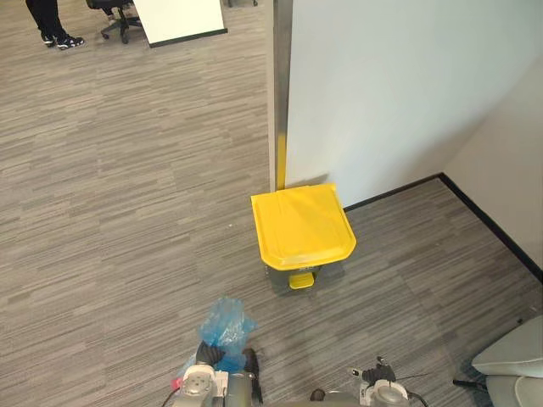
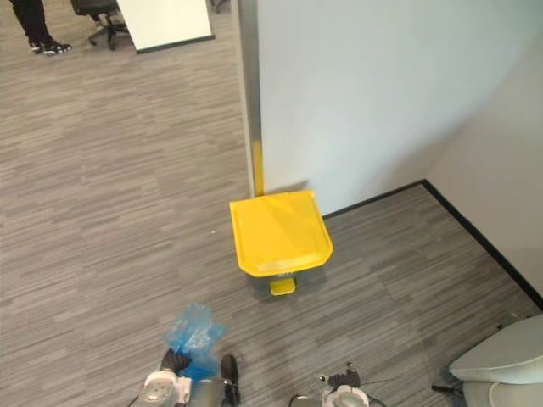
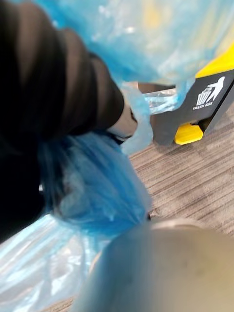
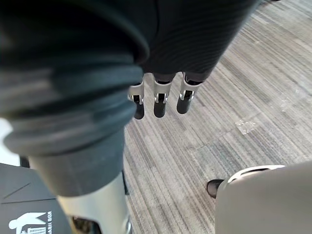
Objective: Gather rubbish on tea table into small bin, then transfer packed bag to large trash can.
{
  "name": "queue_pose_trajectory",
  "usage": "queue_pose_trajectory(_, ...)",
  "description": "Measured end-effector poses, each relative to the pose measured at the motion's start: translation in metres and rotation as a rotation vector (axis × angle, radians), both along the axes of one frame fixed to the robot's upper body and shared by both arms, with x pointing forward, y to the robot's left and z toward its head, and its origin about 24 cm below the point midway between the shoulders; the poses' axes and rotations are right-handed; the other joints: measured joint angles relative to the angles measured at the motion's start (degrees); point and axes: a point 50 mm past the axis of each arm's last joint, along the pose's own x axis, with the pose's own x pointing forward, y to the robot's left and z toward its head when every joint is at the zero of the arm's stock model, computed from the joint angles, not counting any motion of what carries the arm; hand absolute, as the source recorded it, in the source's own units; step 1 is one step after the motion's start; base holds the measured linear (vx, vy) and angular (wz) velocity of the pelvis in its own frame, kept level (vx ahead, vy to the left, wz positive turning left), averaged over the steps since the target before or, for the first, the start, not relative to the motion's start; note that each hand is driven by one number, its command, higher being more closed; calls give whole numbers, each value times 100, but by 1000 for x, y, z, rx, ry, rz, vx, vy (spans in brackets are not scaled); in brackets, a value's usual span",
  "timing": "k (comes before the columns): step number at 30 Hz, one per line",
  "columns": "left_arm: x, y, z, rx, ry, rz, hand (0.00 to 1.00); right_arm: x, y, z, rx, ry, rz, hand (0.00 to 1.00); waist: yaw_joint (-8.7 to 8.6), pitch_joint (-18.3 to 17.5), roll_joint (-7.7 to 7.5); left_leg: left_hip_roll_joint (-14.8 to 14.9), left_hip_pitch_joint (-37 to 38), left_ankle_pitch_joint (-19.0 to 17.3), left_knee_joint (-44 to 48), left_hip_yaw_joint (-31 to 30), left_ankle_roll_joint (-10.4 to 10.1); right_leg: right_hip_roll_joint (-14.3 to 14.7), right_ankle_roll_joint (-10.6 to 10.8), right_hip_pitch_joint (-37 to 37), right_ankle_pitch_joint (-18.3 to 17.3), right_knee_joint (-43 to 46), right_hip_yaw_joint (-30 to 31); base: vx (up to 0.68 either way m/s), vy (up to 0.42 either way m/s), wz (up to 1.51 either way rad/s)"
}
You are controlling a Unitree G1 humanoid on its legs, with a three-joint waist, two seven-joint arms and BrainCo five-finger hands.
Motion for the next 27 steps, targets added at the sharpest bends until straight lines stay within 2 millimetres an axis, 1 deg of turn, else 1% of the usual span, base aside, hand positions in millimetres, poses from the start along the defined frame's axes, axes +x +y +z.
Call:
queue_pose_trajectory(2, 5, 2, 2, 7, -11, -6, 100, 4, 0, 1, -1, -11, 0, 0, 1, 13, -16, -50, -198, -475, 525, -37, 34, -71, 110, -2, -141, 54, 48, 210, 114, -11)
queue_pose_trajectory(3, 5, 2, 2, 8, -13, -8, 100, 4, 0, 1, -1, -11, 0, 0, 1, 12, -15, -63, -237, -593, 635, -54, 49, -90, 130, -1, -178, 86, 56, 254, 134, -8)
queue_pose_trajectory(4, 7, 1, 3, 8, -17, -13, 100, 4, -1, 1, -1, -11, 0, 0, 3, 15, -21, -124, -265, -892, 879, -59, 93, -197, 192, -9, -280, 333, 76, 329, 142, -10)
queue_pose_trajectory(5, 6, -1, 3, 3, -16, -13, 100, 0, -2, 0, -3, -1, -4, 0, -7, 9, 12, -168, -224, -1099, 1048, -86, 216, -263, 300, -191, -327, 1039, 216, 433, 208, -10)
queue_pose_trajectory(6, 6, -1, 3, 2, -19, -13, 100, -1, -3, 0, -4, -1, -7, 0, -26, 18, 32, -204, -153, -1187, 1153, -96, 255, -333, 383, -513, -329, 1884, 321, 384, 178, -4)
queue_pose_trajectory(7, 6, 0, 3, 3, -23, -13, 100, 1, -3, 1, 1, -14, -18, 0, -42, 33, 19, -225, -88, -1257, 1195, -107, 274, -391, 484, -712, -262, 2419, 354, 385, 183, 11)
queue_pose_trajectory(8, 11, 1, 6, 8, -38, -16, 100, 9, -5, 6, -5, -56, -25, 0, -103, 193, -52, -294, 329, -1425, 1273, -140, 392, -573, 291, -1338, 515, 4161, 483, 322, 112, 21)
queue_pose_trajectory(9, 11, 0, 6, 5, -40, -17, 100, 13, -6, 9, -11, -78, -27, 0, -129, 261, -37, -286, 514, -1491, 1316, -155, 447, -611, 200, -1518, 619, 4735, 491, 419, 109, 27)
queue_pose_trajectory(10, 11, -1, 6, 2, -39, -15, 100, 16, -8, 11, -18, -100, -32, 0, -157, 359, 21, -274, 767, -1560, 1364, -204, 509, -625, 126, -1721, 592, 5338, 476, 406, 78, 19)
queue_pose_trajectory(11, 12, -2, 6, -2, -43, -11, 100, 23, -11, 17, -29, -142, -39, 0, -178, 504, 11, -227, 1285, -1626, 1351, -207, 618, -631, 48, -2085, 449, 5984, 280, 397, 66, 14)
queue_pose_trajectory(12, 12, -2, 6, -4, -43, -4, 100, 26, -13, 19, -34, -160, -40, 0, -188, 532, 40, -173, 1472, -1666, 1331, -214, 652, -615, 15, -2275, 411, 6087, 111, 372, 44, 13)
queue_pose_trajectory(13, 14, -2, 7, -4, -48, -2, 100, 30, -15, 23, -40, -189, -52, 0, -187, 554, 39, -110, 1730, -1735, 1250, -229, 632, -582, 6, -2680, 400, 6064, -206, 377, 21, 16)
queue_pose_trajectory(14, 15, -2, 8, -4, -50, -4, 100, 31, -16, 24, -42, -200, -62, 0, -190, 560, 37, -87, 1847, -1780, 1192, -257, 596, -575, 11, -2869, 400, 5924, -368, 378, 12, 33)
queue_pose_trajectory(15, 19, -3, 9, -5, -62, -8, 100, 30, -19, 24, -46, -199, -75, 0, -208, 575, 6, -67, 2012, -1867, 1130, -371, 509, -584, 31, -3102, 410, 5328, -717, 400, -14, 40)
queue_pose_trajectory(16, 24, -4, 11, -6, -74, -13, 100, 28, -20, 23, -48, -190, -82, 0, -206, 599, -41, -48, 2082, -1926, 1134, -411, 405, -592, 65, -3072, 443, 4472, -1017, 445, -50, 34)
queue_pose_trajectory(17, 31, -5, 14, -6, -93, -19, 100, 26, -21, 22, -42, -177, -98, 0, -176, 640, -79, -8, 2150, -2039, 1201, -457, 217, -542, 56, -2869, 466, 3200, -1398, 589, -111, 3)
queue_pose_trajectory(18, 36, -6, 17, -7, -106, -24, 100, 24, -19, 20, -29, -171, -116, 0, -145, 670, -28, 83, 2139, -2201, 1349, -543, -26, -319, -66, -2560, 543, 1973, -1586, 652, -151, -36)
queue_pose_trajectory(19, 41, -9, 18, -13, -115, -27, 100, 27, -18, 22, -24, -180, -121, 0, -90, 740, 116, 304, 2121, -2326, 1602, -542, -225, 6, -172, -2239, 696, 1326, -1601, 561, -129, -55)
queue_pose_trajectory(20, 41, -10, 18, -16, -116, -28, 100, 32, -17, 24, -25, -195, -116, 0, -46, 820, 271, 425, 2044, -2336, 1844, -553, -266, 109, -147, -2086, 770, 1257, -1662, 475, -47, -58)
queue_pose_trajectory(21, 47, -11, 20, -21, -128, -45, 100, 33, -19, 24, -28, -194, -121, 0, -26, 892, 211, 402, 1838, -2375, 2381, -520, -365, 48, -272, -2091, 566, 1486, -1540, 359, -14, -44)
queue_pose_trajectory(22, 47, -15, 20, -31, -128, -56, 100, 31, -20, 22, -21, -174, -137, 0, 0, 923, 171, 415, 1831, -2485, 2648, -504, -303, 9, -258, -1912, 439, 1556, -1459, 320, -21, -32)
queue_pose_trajectory(23, 46, -15, 19, -31, -125, -56, 100, 27, -15, 19, -9, -155, -137, 0, 51, 997, 73, 523, 1802, -2517, 2921, -521, -279, -25, -219, -1563, 388, 1509, -1415, 199, -51, -22)
queue_pose_trajectory(24, 46, -14, 20, -31, -127, -51, 100, 27, -12, 19, -1, -151, -135, 0, 73, 1026, 18, 576, 1754, -2517, 2961, -520, -275, -47, -193, -1452, 371, 1478, -1413, 93, -74, -11)
queue_pose_trajectory(25, 47, -13, 20, -37, -134, -39, 100, 26, -5, 17, 15, -149, -115, 0, 80, 1009, -68, 876, 1533, -1929, 2449, -398, -81, -104, -163, -1322, 310, 1521, -1510, 19, -52, -24)
queue_pose_trajectory(26, 47, -18, 20, -57, -139, -40, 100, 29, -1, 18, 25, -158, -91, 0, 152, 980, -40, 1006, 1389, -1693, 2383, -386, -349, -88, -228, -1457, 239, 1692, -1546, -59, -17, -41)
queue_pose_trajectory(27, 48, -15, 21, -52, -142, -39, 100, 31, 3, 18, 35, -162, -77, 0, 168, 940, -83, 1040, 1348, -1786, 2377, -284, -376, -148, -252, -1562, 277, 1705, -1598, -105, 37, -41)
